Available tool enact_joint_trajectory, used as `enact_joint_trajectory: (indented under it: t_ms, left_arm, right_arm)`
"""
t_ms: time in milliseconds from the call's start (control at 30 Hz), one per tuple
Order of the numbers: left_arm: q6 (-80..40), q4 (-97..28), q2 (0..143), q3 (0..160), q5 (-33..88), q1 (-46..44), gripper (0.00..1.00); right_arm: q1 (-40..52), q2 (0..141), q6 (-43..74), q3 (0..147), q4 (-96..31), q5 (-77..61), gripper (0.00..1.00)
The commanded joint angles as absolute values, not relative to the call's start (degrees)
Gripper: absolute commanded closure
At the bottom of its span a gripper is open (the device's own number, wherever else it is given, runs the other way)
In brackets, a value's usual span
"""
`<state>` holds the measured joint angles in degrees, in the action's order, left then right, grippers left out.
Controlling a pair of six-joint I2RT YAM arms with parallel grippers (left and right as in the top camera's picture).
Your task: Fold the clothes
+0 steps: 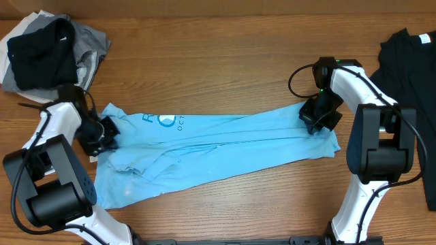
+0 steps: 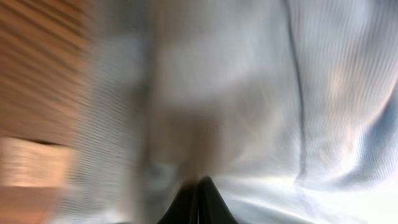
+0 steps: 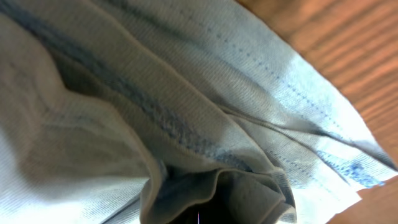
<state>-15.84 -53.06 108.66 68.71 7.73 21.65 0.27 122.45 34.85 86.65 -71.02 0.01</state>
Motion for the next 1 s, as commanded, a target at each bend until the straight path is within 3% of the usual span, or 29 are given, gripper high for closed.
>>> enact_joint_trajectory:
  t_ms: [0, 200, 267, 300, 333, 500, 667, 700, 800, 900, 967]
  left_arm:
    - [-14.61, -56.1, 109.38, 75.55, 2.76, 22.7, 0.96]
    - [-16.97, -66.81, 109.38, 89.49, 2.57, 22.68, 0.96]
    - [-17.26, -71.33, 109.38, 94.83, 2.87, 22.52, 0.95]
    - [-17.39, -73.34, 109.38, 96.99, 3.22, 22.48, 0.95]
    - [-17.37, -76.86, 109.38, 100.55, 4.73, 22.46, 0.91]
    - [-16.47, -82.15, 109.38, 103.88, 12.71, 22.46, 0.62]
    - [-11.57, -83.26, 109.4, 102.56, 19.49, 20.18, 0.6]
    - [-9.72, -83.66, 109.4, 102.3, 21.04, 19.18, 0.53]
    - [-6.22, -85.03, 109.4, 101.34, 22.48, 14.94, 0.09]
    - [-5.98, -84.66, 109.4, 99.46, 22.26, 9.58, 0.0]
    - [-6.11, -83.46, 109.4, 97.91, 22.26, 6.28, 0.0]
  right_arm:
    - [0.4, 120.31, 35.81, 90.43, -70.02, 0.32, 0.96]
    - [-0.8, 112.44, 35.59, 98.28, -76.4, 4.47, 0.91]
    - [-1.58, 109.89, 35.57, 100.27, -77.97, 5.98, 0.59]
    - [-2.22, 108.64, 35.0, 101.21, -78.52, 5.93, 0.35]
    - [-3.36, 106.8, 33.47, 102.21, -78.81, 5.96, 0.0]
    - [-8.75, 104.84, 27.94, 102.56, -77.95, 4.73, 0.0]
    - [-12.84, 106.5, 16.51, 100.62, -76.38, -4.8, 0.0]
    - [-13.26, 106.69, 14.52, 100.09, -76.01, -6.02, 0.0]
    - [-14.09, 106.87, 10.52, 97.69, -73.87, -7.2, 0.0]
    - [-15.0, 106.87, 10.39, 95.55, -71.29, -7.16, 0.0]
    - [-15.84, 106.87, 10.41, 94.61, -69.65, -6.66, 0.0]
